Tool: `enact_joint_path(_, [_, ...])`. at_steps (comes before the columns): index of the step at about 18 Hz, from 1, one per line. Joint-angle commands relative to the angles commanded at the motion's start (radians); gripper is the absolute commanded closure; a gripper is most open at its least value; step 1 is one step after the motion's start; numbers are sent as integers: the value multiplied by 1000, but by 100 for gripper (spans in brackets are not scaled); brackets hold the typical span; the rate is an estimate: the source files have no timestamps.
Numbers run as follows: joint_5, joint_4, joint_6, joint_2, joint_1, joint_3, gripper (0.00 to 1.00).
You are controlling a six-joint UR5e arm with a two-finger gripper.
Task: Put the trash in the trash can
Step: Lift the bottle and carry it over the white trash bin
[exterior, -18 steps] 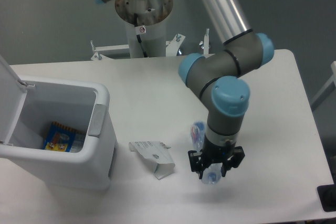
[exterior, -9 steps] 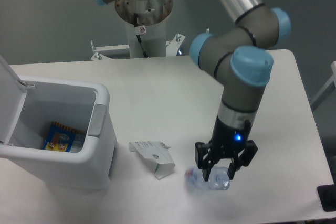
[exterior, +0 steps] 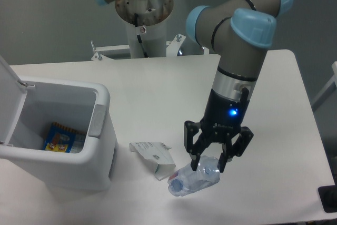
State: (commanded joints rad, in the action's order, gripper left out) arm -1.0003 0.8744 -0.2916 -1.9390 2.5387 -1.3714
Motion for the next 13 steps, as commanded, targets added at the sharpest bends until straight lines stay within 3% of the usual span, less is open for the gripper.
enact_joint_path(8, [132,-3,78,89,2,28,49])
enact_joint_path(13, [212,-6,150,121,-6,92,48])
